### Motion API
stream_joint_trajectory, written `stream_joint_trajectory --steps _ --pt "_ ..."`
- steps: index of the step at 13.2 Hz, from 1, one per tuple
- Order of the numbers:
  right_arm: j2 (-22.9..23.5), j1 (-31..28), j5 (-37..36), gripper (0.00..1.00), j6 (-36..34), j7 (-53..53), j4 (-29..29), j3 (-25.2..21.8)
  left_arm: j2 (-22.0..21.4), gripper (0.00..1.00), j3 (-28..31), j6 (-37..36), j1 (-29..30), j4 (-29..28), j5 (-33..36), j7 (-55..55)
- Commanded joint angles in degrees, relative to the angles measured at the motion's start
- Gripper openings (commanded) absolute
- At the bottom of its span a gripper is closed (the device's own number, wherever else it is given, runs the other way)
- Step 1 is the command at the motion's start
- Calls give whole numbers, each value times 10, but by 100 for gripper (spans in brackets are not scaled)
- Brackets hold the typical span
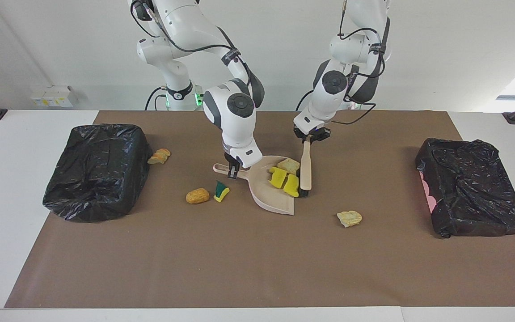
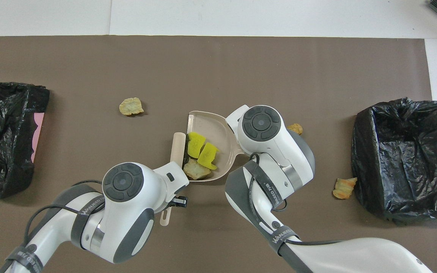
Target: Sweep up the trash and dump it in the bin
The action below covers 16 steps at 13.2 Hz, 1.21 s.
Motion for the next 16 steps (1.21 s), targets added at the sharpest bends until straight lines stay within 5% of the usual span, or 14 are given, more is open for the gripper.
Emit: stream_joint_trajectory --steps 1,4,8,12,16 --pt "24 8 -30 0 30 51 1 2 1 0 8 14 -24 15 -16 -7" --pt "25 8 -31 0 27 55 6 2 32 0 14 -26 -16 85 -16 -6" --pt "18 -1 -31 0 13 54 11 2 37 0 16 -30 52 93 -1 -3" --pt "13 -1 -32 0 -6 53 17 1 89 0 32 -42 120 164 137 14" --pt "5 0 -40 0 -31 54 17 0 142 0 116 -97 119 245 175 137"
